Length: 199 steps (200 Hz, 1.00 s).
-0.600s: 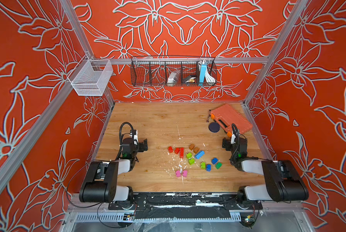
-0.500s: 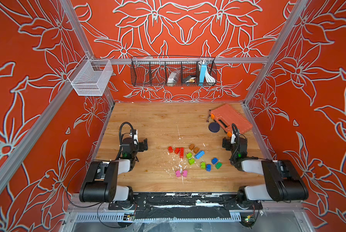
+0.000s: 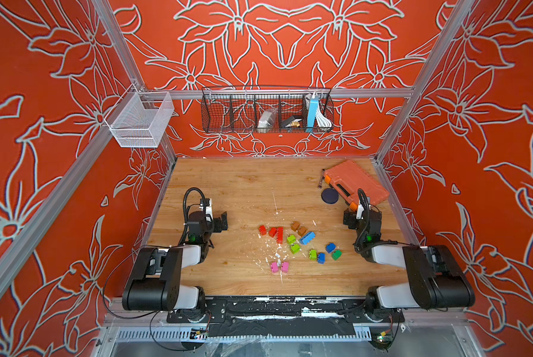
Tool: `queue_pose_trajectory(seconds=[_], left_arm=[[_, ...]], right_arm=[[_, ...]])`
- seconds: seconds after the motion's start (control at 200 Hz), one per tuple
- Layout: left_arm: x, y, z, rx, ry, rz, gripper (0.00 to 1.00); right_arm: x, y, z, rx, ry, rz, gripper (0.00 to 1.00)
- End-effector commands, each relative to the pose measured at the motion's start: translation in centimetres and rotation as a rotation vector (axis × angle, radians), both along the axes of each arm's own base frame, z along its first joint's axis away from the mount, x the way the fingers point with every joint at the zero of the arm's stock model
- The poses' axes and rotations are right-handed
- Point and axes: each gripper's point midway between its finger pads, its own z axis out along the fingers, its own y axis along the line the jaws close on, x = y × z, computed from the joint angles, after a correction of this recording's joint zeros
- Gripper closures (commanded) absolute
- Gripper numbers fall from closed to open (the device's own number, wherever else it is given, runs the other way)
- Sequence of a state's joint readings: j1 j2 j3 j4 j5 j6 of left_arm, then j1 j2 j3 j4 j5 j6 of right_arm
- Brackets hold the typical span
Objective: Assemble the letter h with lego
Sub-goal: Pick up the lego brick from the center of the board.
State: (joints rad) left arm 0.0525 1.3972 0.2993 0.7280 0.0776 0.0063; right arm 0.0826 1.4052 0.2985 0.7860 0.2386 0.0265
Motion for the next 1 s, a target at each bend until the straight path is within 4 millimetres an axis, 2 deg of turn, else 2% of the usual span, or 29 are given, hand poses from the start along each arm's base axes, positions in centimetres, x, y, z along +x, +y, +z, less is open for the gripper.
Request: queue_pose_trajectory(seconds=[0.0,0.12,0.22,0.275,0.32,0.445,0.555,0.61,0.645,0.676,0.726,0.781,0.906,0.991], left_arm=[[0.8,0.0,1.2,-0.005,-0.045,-0.006,0.01],[0.9,-0.1,1.2,-0.004,-0.043,-0.007,0.01],[1.1,-0.3,1.8,-0.006,-0.054,-0.023,0.01],[1.3,-0.8,3.0,-0.008,-0.021,-0.055,0.01],[1.4,-1.1,4.2,-0.019,0.037,-0.077,0.01],[2.1,-1.8,6.9,-0.040,0.064,-0.110,0.01],[1.3,-3.2,7.3,-0.023,0.111,-0.221,0.01],[0.4,-4.3,6.8,-0.020,0.153,-0.299,0.01],[-0.4,-5.2,6.5,-0.022,0.180,-0.367,0.01],[-1.0,-6.0,6.5,-0.030,0.195,-0.428,0.01],[-2.5,-7.6,6.5,-0.049,0.217,-0.546,0.01],[-4.3,-9.3,6.8,-0.068,0.226,-0.675,0.01],[-8.1,-12.3,7.6,-0.108,0.207,-0.953,0.01],[-8.9,-13.5,7.6,-0.059,0.195,-1.034,0.01]], right_arm=[[0.7,-0.3,1.0,-0.019,-0.031,-0.008,0.02],[0.6,-0.2,1.0,-0.017,-0.032,-0.007,0.02],[0.2,-1.1,1.9,-0.015,-0.041,-0.059,0.02],[0.2,-1.3,3.4,-0.023,-0.071,-0.071,0.02],[0.0,-1.4,4.3,-0.020,-0.030,-0.081,0.02],[-0.6,-1.2,8.8,0.013,-0.026,-0.080,0.02],[-2.3,-1.9,11.8,0.149,-0.072,-0.172,0.02],[-3.8,-2.6,12.1,0.275,-0.079,-0.276,0.02],[-5.1,-2.9,11.5,0.346,-0.058,-0.331,0.02],[-5.2,-2.0,11.8,0.374,-0.055,-0.273,0.02],[-4.9,1.2,12.2,0.410,-0.040,-0.072,0.05],[-4.9,4.0,12.1,0.477,0.008,0.064,0.09],[-6.0,9.3,10.1,0.494,0.244,0.287,0.16],[-7.2,11.6,8.7,0.433,0.352,0.371,0.16]])
